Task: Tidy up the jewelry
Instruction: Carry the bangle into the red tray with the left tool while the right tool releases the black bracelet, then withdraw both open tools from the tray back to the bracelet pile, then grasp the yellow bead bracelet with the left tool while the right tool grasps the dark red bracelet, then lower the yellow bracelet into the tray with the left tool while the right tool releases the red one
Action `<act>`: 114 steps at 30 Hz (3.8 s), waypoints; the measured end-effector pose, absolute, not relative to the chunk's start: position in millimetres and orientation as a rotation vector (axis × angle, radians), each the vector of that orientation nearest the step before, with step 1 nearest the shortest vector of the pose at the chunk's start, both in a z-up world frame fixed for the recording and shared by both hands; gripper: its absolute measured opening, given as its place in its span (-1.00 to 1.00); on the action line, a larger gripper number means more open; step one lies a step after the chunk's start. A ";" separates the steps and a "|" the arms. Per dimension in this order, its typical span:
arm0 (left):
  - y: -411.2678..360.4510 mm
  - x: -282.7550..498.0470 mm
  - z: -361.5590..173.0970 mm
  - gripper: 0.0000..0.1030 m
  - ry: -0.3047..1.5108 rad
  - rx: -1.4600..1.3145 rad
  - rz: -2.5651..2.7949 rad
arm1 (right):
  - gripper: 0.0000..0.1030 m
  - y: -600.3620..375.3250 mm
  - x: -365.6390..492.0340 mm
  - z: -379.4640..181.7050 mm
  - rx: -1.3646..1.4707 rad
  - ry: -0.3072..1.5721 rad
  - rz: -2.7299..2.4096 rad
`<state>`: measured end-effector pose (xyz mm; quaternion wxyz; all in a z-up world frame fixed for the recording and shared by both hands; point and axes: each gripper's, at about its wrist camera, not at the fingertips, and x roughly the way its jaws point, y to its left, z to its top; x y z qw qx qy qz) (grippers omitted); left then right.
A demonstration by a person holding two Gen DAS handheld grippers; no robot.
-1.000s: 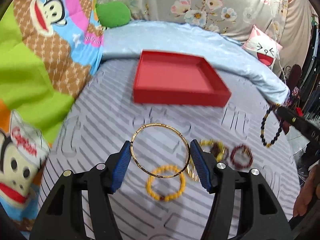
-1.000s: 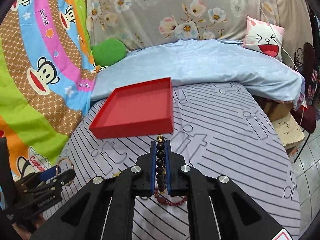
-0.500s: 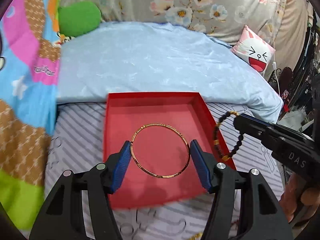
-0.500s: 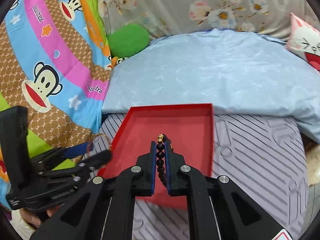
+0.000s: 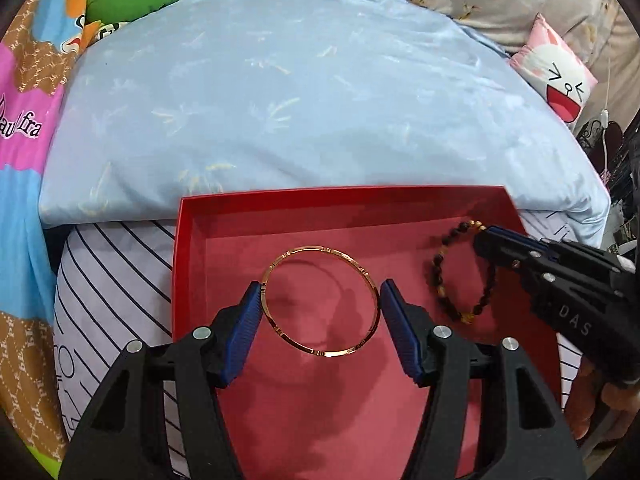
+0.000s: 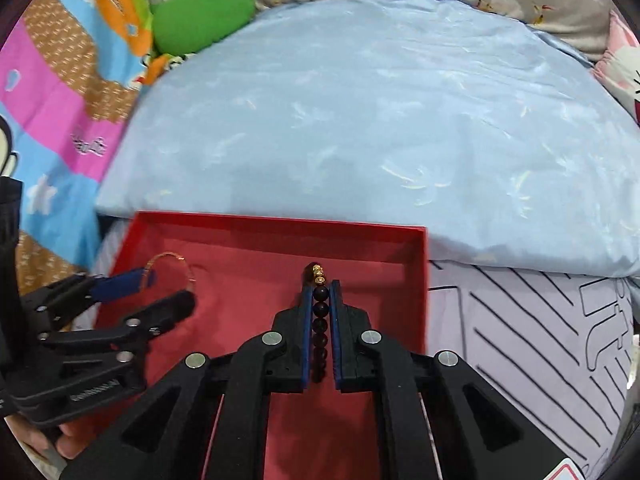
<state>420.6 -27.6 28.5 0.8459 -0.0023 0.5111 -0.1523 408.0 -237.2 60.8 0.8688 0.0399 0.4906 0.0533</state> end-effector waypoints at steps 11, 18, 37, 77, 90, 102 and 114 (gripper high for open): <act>-24.1 418.3 33.1 0.45 1.002 0.015 -0.229 | -0.26 -236.0 387.7 77.4 0.036 0.936 0.063; -20.7 374.7 76.1 0.45 0.882 0.053 -0.193 | -0.25 -229.7 332.5 119.6 0.055 0.843 0.096; 2.7 173.9 119.5 0.46 0.811 0.070 -0.172 | -0.18 -219.1 115.2 139.0 0.121 0.807 0.111; 35.1 68.0 -1.7 0.20 1.010 0.042 -0.078 | -0.64 -254.2 41.1 20.1 0.121 0.987 -0.048; 25.7 65.0 0.7 -0.15 1.002 0.064 -0.133 | -0.85 -240.4 44.4 15.3 0.074 0.986 -0.011; 25.4 59.0 16.1 -0.86 0.988 0.026 -0.190 | -0.86 -231.9 34.4 54.8 0.105 0.906 0.043; 19.8 55.3 56.6 -0.86 0.930 0.005 -0.257 | -0.86 -220.9 29.9 103.4 0.101 0.811 0.096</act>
